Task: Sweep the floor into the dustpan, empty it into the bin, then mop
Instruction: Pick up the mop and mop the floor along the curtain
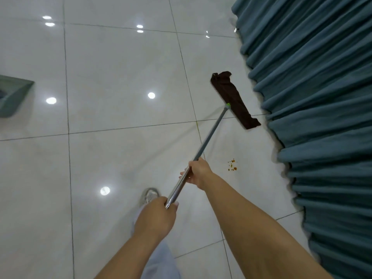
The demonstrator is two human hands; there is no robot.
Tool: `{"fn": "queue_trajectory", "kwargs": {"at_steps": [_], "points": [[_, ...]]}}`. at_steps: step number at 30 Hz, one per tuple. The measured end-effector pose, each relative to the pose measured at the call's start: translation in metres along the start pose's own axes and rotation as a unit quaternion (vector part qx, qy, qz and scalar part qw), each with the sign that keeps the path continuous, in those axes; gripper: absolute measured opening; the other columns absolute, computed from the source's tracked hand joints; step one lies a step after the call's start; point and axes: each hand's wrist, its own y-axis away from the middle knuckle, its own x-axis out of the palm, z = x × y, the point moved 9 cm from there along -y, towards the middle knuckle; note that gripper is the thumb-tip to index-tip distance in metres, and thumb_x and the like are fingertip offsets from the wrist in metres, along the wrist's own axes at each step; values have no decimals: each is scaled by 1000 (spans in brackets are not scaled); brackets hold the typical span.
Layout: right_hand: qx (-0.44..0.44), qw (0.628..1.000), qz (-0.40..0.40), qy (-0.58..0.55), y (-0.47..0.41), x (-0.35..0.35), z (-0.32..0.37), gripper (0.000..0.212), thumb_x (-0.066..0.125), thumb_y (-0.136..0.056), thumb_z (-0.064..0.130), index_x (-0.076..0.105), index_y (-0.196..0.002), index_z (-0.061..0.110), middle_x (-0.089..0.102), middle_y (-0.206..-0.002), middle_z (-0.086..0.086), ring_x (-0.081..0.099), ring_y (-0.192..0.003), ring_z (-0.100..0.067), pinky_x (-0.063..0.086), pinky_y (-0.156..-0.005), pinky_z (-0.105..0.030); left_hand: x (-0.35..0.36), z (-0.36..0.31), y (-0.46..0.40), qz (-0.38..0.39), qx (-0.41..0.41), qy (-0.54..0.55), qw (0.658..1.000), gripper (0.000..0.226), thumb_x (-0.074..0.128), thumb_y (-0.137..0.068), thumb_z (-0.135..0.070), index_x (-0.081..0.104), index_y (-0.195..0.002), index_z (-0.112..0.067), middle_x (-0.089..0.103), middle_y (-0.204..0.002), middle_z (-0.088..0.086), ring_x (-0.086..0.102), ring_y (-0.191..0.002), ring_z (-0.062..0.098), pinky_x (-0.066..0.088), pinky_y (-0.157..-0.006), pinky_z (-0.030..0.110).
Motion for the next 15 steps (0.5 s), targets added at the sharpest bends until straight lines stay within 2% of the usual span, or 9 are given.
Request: {"fn": "queue_trajectory", "kwargs": {"at_steps": [3, 5, 7, 9, 11, 13, 15], "points": [[-7, 1000, 14, -9, 22, 4, -36, 35, 37, -100, 2, 37, -134, 7, 48, -106, -19, 60, -72, -28, 53, -61, -43, 15, 28, 30, 14, -6, 12, 1000, 30, 51, -91, -45, 61, -76, -21, 59, -71, -3, 57, -69, 19, 41, -60, 28], [-13, 1000, 23, -12, 33, 3, -58, 34, 36, -99, 1, 37, -134, 6, 47, -104, -18, 59, -71, -28, 53, -67, -45, 26, 42, 51, 29, -16, 32, 999, 29, 52, -91, -43, 61, -80, -18, 55, -65, -3, 53, -61, 20, 38, -53, 28], [-14, 999, 27, -9, 43, -3, -75, 34, 37, -99, 2, 37, -134, 6, 47, -99, -16, 60, -71, -28, 53, -66, -45, 36, 49, 67, 38, -19, 49, 998, 27, 53, -91, -41, 59, -79, -17, 51, -61, -3, 49, -55, 20, 39, -50, 28], [-17, 1000, 22, -9, 47, -12, -85, 34, 37, -99, 2, 38, -134, 6, 47, -99, -16, 59, -71, -28, 53, -65, -44, 49, 49, 78, 48, -21, 50, 997, 27, 52, -91, -39, 59, -84, -15, 50, -60, -4, 49, -53, 18, 42, -52, 28], [-24, 1000, 6, -4, 46, -24, -90, 35, 37, -99, 2, 39, -134, 6, 47, -108, -18, 59, -70, -28, 55, -59, -41, 63, 44, 84, 52, -20, 44, 997, 29, 51, -92, -41, 60, -91, -14, 51, -64, -3, 52, -59, 23, 49, -60, 32], [-39, 999, -22, 2, 43, -36, -89, 36, 36, -99, 3, 40, -134, 7, 46, -110, -18, 58, -66, -26, 55, -51, -36, 71, 36, 85, 43, -18, 46, 998, 29, 49, -92, -43, 57, -90, -15, 51, -67, -2, 53, -66, 26, 51, -67, 35], [-68, 996, -49, 6, 38, -49, -83, 36, 34, -100, 5, 40, -135, 9, 47, -108, -16, 56, -63, -23, 54, -48, -32, 79, 25, 83, 25, -14, 39, 999, 29, 48, -93, -44, 55, -86, -17, 53, -71, -2, 54, -69, 25, 49, -65, 33]]}}
